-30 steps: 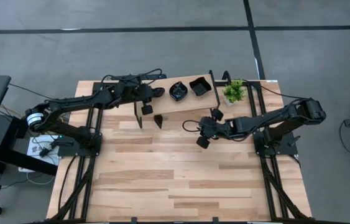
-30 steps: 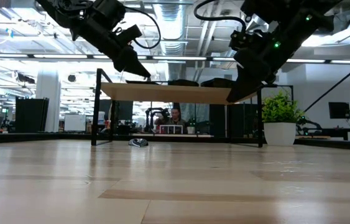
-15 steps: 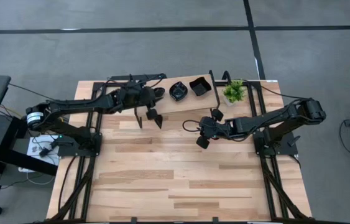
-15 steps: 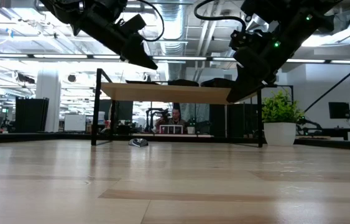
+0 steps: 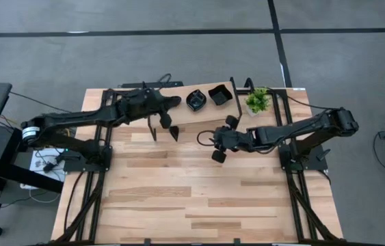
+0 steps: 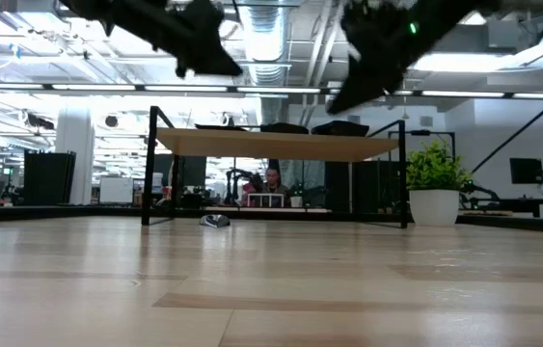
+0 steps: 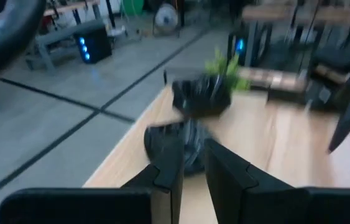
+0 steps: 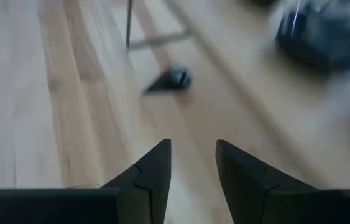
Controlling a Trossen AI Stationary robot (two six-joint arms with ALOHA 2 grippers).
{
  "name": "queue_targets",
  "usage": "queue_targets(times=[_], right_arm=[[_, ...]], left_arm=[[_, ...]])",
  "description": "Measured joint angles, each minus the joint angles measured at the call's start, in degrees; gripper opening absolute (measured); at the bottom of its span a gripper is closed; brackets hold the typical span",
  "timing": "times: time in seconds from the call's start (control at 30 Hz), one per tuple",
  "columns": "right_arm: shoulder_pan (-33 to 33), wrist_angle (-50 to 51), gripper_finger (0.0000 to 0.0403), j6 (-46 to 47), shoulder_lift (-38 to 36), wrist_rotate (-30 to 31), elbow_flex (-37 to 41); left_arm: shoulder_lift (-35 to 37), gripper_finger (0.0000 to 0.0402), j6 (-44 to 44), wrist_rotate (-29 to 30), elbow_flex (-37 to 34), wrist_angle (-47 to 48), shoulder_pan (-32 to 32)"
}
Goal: Pick & Place Mini shaped plates
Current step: Stack the black drop shaped plate on the black drop shaped plate on the shelf
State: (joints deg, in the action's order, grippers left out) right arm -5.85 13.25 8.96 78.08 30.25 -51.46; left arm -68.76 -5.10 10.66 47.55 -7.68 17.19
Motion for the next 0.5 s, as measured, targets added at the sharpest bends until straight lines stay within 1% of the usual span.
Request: queue_targets(times=[0.1, 0.23, 0.37, 0.43, 0.5], right_arm=[[0.3, 2.2, 0.0122, -6.1, 0.0, 3.8, -4.7], [2.3, 4.6, 0.0122, -11.9, 0.0, 10.7, -10.7], [4.8, 8.0, 0.0122, -12.6, 0.0, 15.1, -16.6], [5.6, 8.9, 0.0122, -12.6, 0.0, 17.7, -18.7], [6.3, 9.5, 0.0122, -13.1, 0.0, 20.6, -20.0]], left_arm=[[3.9, 0.0065, 4.9, -0.2, 0.0, -0.2, -0.4], [5.9, 0.0065, 10.3, -4.5, 0.1, 0.1, -0.5], [4.8, 0.0065, 14.4, -6.8, 1.5, 0.3, 0.4], [3.5, 0.0065, 14.6, -6.8, 3.7, 0.1, 1.2], [1.5, 0.0065, 12.5, -6.8, 6.7, -0.8, 2.1]])
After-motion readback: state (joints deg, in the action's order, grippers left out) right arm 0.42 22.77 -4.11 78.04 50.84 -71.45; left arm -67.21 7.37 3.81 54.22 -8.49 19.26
